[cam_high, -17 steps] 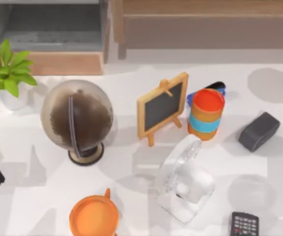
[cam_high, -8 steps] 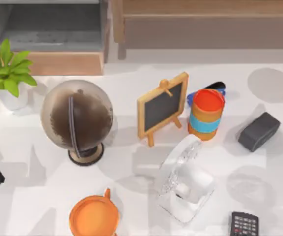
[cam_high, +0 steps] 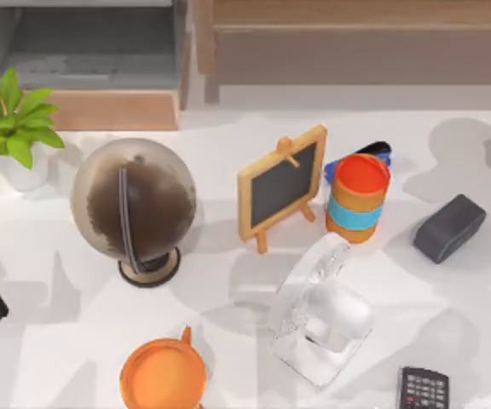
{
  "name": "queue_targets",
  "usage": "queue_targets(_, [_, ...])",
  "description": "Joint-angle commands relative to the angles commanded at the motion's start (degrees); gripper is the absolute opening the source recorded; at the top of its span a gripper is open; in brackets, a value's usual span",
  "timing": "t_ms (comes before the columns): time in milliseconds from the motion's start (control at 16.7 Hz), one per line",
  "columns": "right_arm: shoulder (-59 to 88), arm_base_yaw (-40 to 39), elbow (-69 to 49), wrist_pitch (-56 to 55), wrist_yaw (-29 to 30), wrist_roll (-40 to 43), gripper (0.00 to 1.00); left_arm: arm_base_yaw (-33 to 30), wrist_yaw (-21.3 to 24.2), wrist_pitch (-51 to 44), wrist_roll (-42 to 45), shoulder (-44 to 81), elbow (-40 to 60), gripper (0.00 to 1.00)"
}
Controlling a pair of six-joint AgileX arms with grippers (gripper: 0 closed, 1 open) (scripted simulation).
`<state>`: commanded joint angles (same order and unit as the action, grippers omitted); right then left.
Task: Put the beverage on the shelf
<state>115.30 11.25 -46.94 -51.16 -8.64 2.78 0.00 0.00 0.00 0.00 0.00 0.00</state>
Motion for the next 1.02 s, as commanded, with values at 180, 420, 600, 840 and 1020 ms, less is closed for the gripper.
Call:
queue_targets(180, [0.3, 0.1, -0.3, 0.0, -0.1, 0.0, 1.0, 0.0, 0.0, 0.0, 0.0, 0.0, 0.0, 1.0])
queue_targets(420, [0.3, 0.1, -0.3, 0.0, -0.1, 0.0, 0.77, 0.0, 0.0, 0.0, 0.0, 0.0, 0.0, 1.0])
queue_targets(600, [0.3, 0.1, -0.3, 0.0, -0.1, 0.0, 0.55, 0.0, 0.0, 0.0, 0.0, 0.0, 0.0, 1.0])
queue_targets(840, [0.3, 0.1, -0.3, 0.0, -0.1, 0.0, 0.25, 0.0, 0.0, 0.0, 0.0, 0.0, 0.0, 1.0])
queue_targets(1020, [0.3, 0.1, -0.3, 0.0, -0.1, 0.0, 0.02, 0.0, 0.0, 0.0, 0.0, 0.0, 0.0, 1.0])
